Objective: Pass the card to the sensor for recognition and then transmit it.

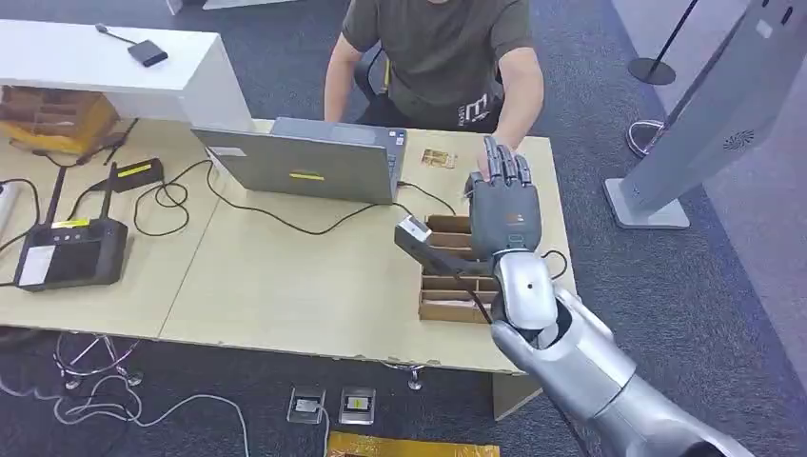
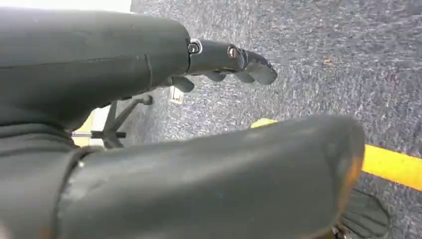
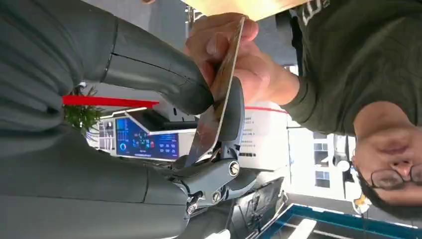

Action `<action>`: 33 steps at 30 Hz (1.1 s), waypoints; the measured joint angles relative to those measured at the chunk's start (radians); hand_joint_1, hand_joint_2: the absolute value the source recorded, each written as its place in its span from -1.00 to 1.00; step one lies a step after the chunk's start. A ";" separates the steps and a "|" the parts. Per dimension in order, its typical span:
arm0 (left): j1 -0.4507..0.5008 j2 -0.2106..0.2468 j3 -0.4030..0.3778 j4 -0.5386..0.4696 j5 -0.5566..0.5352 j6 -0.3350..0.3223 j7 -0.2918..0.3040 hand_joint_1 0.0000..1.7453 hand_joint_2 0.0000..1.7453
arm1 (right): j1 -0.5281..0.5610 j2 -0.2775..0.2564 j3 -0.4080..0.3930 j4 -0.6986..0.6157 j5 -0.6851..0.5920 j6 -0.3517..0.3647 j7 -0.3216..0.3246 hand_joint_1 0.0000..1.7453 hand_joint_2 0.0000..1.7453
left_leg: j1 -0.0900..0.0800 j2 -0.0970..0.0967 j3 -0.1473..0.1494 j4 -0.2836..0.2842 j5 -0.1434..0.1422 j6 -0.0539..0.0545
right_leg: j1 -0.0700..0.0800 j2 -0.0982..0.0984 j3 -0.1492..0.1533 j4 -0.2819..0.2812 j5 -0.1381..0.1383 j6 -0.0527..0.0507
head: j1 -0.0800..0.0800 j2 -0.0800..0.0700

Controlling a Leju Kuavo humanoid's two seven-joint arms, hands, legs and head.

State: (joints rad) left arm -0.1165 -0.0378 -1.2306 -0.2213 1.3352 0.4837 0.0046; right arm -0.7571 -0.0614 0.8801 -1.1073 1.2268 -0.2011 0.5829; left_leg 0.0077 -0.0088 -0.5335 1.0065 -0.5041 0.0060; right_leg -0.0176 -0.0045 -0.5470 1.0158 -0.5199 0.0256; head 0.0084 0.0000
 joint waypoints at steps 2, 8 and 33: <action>0.000 -0.002 0.001 0.000 0.005 0.003 0.000 -1.00 -1.00 | -0.015 0.015 0.013 0.042 -0.003 -0.008 -0.004 1.00 1.00 | 0.000 0.000 0.000 0.000 0.000 0.000 | 0.000 0.000 0.000 0.000 0.000 0.000 | 0.000 0.000; 0.000 -0.008 0.003 0.000 0.022 0.026 0.003 -1.00 -1.00 | -0.056 0.053 0.045 0.152 -0.029 -0.052 -0.009 -1.00 1.00 | 0.000 0.000 0.000 0.000 0.000 0.000 | 0.000 0.000 0.000 0.000 0.000 0.000 | 0.000 0.000; 0.014 -0.024 0.045 0.000 0.093 0.058 -0.010 -1.00 -1.00 | -0.267 -0.079 0.123 0.344 -0.531 -0.055 0.101 -1.00 -1.00 | -0.001 0.000 0.001 0.002 0.000 0.000 | 0.000 0.000 0.000 -0.003 0.001 0.001 | 0.000 0.000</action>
